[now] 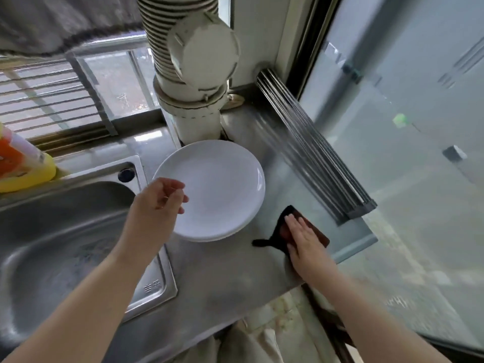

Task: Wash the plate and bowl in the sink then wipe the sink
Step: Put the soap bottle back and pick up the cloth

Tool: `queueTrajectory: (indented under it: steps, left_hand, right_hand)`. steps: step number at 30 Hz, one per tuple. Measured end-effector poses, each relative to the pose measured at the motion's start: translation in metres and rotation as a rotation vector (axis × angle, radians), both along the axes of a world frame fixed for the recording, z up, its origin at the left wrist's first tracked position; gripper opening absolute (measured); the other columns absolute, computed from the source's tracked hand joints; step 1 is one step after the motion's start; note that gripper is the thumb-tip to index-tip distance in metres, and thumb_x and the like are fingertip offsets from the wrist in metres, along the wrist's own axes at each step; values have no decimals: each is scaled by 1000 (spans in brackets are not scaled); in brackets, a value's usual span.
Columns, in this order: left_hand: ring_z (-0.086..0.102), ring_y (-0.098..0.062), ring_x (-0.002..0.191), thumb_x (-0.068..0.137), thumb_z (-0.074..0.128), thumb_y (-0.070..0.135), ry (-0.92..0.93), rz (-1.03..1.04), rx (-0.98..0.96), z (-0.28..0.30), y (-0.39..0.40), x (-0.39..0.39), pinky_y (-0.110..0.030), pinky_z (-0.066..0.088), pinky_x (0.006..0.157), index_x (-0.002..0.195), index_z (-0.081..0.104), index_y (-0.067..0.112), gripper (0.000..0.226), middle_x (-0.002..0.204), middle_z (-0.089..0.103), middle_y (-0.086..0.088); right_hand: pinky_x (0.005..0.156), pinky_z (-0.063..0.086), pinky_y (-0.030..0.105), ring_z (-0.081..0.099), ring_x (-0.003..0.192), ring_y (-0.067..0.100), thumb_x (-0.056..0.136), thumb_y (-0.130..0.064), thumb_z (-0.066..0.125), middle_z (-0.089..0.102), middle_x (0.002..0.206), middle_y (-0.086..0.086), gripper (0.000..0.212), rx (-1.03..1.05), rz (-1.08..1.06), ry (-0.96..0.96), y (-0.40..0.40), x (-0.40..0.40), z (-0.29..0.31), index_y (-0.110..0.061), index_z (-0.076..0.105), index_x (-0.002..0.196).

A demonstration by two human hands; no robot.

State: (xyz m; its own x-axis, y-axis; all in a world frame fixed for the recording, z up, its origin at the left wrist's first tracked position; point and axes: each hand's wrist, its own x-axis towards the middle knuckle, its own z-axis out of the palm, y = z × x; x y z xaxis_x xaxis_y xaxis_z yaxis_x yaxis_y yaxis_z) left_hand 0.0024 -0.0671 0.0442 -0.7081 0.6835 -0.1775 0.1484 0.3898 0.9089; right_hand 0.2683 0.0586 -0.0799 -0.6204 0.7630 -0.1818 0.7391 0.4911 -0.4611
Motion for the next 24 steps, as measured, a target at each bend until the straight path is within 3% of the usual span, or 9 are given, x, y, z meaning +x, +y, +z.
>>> queueTrajectory:
  steps: [4, 7, 10, 13, 15, 19, 24]
  left_hand:
    - [61, -10, 67, 93, 50, 6, 24, -122, -63, -4, 28, 15, -21, 45, 67, 86, 60, 26, 23, 81, 68, 4]
    - [64, -9, 70, 92, 52, 9, 48, -169, -109, -8, 43, 20, -25, 48, 72, 84, 61, 30, 24, 79, 68, 9]
    - [65, -13, 73, 92, 53, 7, 69, -170, -113, -7, 49, 14, -28, 51, 77, 84, 60, 30, 25, 80, 68, 8]
    - [66, -14, 74, 93, 51, 7, 76, -138, -119, -4, 52, 5, -31, 51, 80, 87, 61, 26, 23, 83, 69, 5]
    - [66, -13, 74, 93, 50, 7, 69, -113, -120, -3, 61, 1, -30, 51, 79, 88, 61, 25, 22, 83, 69, 4]
    - [65, -6, 68, 93, 51, 10, 42, -89, -121, -1, 81, -1, -29, 52, 73, 89, 63, 26, 20, 81, 70, 7]
    - [64, -1, 67, 93, 53, 12, 86, -144, -166, 0, 92, 0, -27, 53, 70, 89, 63, 25, 17, 80, 69, 8]
  right_hand:
    - [118, -1, 32, -4, 147, 19, 100, -21, 35, 1, 160, -2, 59, -40, -173, -38, 25, -57, -8, -17, 8, 152]
    - [118, 2, 31, 0, 146, 16, 97, -21, 42, 8, 158, -7, 61, -33, 62, 23, -1, -68, -12, -22, 16, 151]
    - [119, 4, 31, -2, 143, 4, 95, -34, 32, 7, 152, -20, 55, -41, 280, 14, -16, -21, -15, -30, 22, 149]
    - [119, 5, 31, 3, 145, 8, 97, -29, 39, 8, 152, -19, 55, -39, 180, -29, 33, -6, -13, -28, 22, 149]
    - [118, -1, 29, 0, 146, 13, 99, -24, 40, 6, 157, -12, 58, -33, 90, -80, 78, -33, -9, -22, 14, 151]
    - [117, 2, 37, -2, 147, 20, 100, -23, 34, 1, 160, -1, 60, -18, 44, -166, 148, -112, -13, -15, 6, 152]
    - [117, 4, 36, 3, 147, 20, 99, -19, 38, 7, 159, -2, 58, -9, 108, -89, 151, -149, -19, -17, 13, 152]
